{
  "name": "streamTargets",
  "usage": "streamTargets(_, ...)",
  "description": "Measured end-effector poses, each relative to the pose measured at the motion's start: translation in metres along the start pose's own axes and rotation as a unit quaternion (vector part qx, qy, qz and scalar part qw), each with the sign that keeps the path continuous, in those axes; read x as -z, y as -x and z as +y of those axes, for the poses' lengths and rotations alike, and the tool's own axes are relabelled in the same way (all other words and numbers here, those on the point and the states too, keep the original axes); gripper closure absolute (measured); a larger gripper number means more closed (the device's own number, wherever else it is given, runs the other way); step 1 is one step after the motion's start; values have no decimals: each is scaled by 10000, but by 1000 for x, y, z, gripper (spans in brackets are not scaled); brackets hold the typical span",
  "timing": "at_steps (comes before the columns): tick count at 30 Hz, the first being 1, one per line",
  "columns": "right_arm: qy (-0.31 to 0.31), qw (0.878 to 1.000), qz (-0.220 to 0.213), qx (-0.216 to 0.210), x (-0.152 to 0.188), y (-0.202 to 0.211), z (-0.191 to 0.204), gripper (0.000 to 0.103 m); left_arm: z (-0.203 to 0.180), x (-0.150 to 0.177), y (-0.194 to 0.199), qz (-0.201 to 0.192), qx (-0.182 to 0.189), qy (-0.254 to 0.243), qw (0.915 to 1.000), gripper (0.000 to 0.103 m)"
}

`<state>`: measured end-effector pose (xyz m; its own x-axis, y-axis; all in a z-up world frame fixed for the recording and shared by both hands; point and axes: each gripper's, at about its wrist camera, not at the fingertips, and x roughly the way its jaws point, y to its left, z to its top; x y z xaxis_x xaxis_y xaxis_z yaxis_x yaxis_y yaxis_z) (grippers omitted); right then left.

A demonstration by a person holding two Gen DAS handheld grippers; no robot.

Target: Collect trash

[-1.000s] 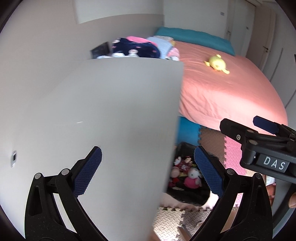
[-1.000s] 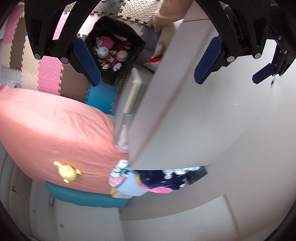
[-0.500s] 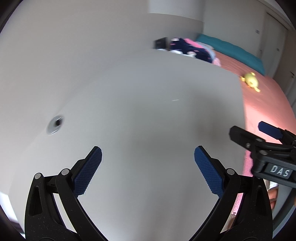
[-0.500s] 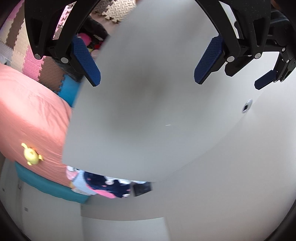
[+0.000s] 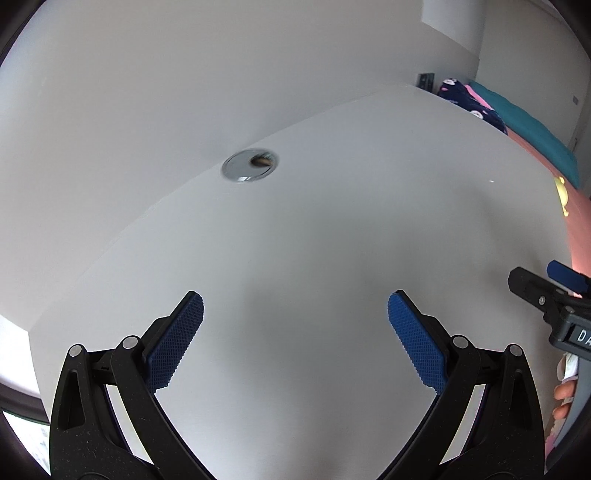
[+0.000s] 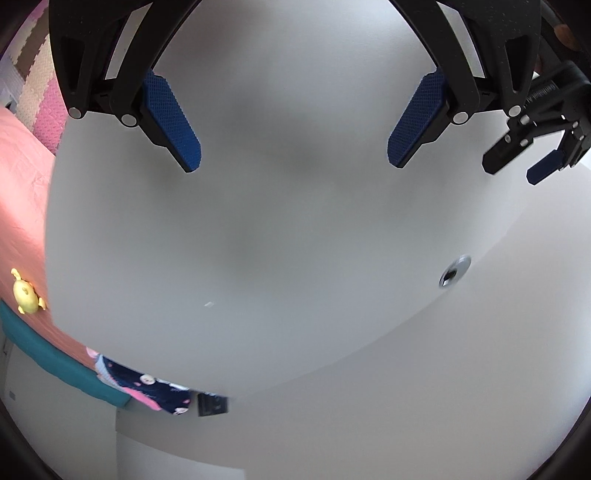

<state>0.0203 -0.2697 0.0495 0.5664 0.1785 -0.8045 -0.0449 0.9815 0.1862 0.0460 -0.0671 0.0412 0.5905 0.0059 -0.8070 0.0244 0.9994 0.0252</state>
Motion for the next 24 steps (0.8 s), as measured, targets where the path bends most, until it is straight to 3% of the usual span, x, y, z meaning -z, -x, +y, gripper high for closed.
streamTargets(6,159,9996,145,202,14,-20,19,2,23,12,-19,150,64,294,9994,6)
streamTargets(14,327,9975,-24,628,19,-30,31,2,19,17,-30,144,14,112,9998,6)
streamTargets(24,305,9974,-98,650,18,-31,32,2,21,15,-32,141,-19,163,9998,6)
